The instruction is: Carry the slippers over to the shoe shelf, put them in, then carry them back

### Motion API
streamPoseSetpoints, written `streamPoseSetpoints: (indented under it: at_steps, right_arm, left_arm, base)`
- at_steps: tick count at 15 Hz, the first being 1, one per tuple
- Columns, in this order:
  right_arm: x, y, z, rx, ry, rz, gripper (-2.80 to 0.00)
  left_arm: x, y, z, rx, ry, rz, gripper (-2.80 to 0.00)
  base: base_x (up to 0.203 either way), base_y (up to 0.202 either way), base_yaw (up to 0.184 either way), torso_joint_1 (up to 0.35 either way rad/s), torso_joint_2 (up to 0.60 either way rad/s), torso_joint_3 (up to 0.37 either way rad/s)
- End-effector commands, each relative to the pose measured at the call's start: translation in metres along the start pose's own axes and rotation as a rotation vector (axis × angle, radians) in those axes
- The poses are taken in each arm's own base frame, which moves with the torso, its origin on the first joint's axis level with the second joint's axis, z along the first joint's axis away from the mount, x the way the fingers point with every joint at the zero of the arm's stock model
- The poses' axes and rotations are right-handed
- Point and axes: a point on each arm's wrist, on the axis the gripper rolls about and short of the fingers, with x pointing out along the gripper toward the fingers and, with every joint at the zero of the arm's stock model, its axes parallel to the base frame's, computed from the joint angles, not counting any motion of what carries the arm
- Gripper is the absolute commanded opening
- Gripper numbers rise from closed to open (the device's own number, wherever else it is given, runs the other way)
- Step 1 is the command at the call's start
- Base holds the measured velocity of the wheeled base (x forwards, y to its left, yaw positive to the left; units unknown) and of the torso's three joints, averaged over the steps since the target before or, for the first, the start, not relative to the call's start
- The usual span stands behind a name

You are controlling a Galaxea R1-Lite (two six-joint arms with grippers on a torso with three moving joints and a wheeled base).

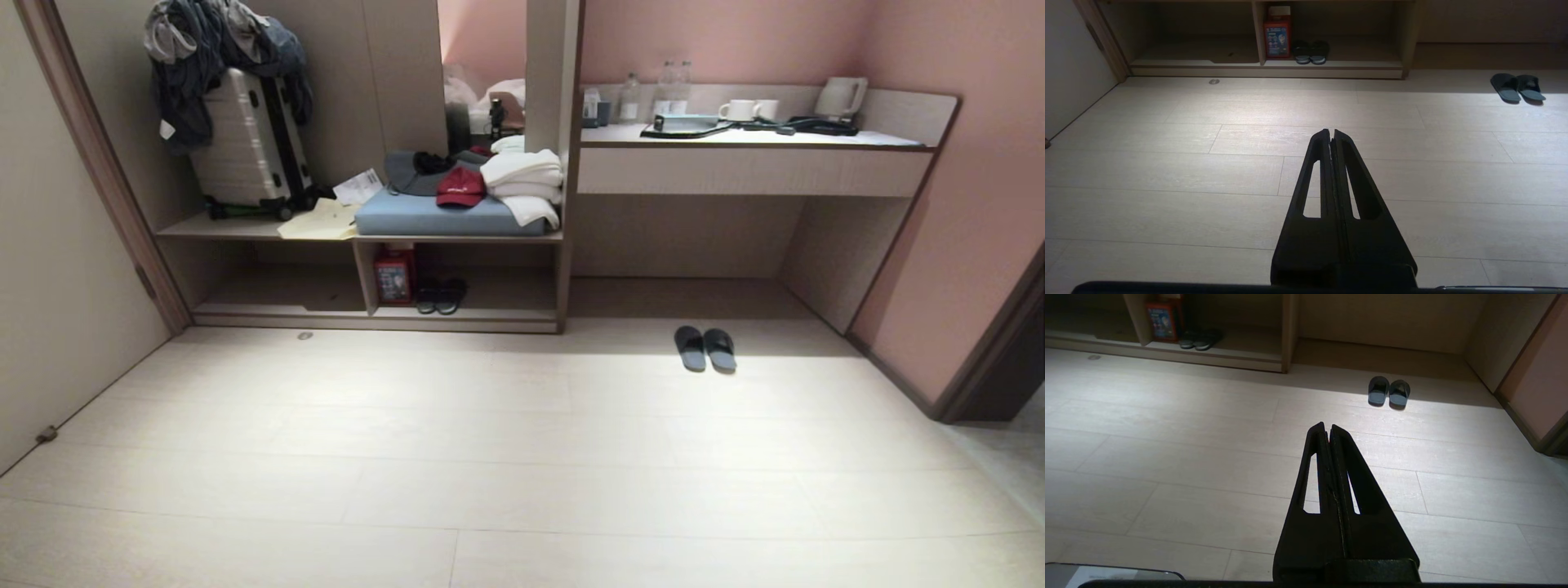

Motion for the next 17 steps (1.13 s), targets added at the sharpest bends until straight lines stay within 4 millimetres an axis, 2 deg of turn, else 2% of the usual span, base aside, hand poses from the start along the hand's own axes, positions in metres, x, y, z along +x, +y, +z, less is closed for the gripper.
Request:
streamPoseSetpoints:
  at_steps: [1, 17]
  right_arm:
    - [0.0001, 0.0, 0.0001, -0.002, 0.001, 0.001, -2.8]
    - [0.0001, -0.0002, -0.0001, 0.02, 0.003, -0.008, -2.8]
  left_arm:
    - [0.0001, 0.0, 0.0, -0.001, 0.001, 0.001, -2.8]
    - [0.0001, 0.0, 0.0, -0.001, 0.001, 0.0, -2.8]
  base:
    - [0.0, 0.0, 0.0, 0.0, 0.0, 0.0]
    - [0.0, 0.0, 0.0, 0.0, 0.0, 0.0]
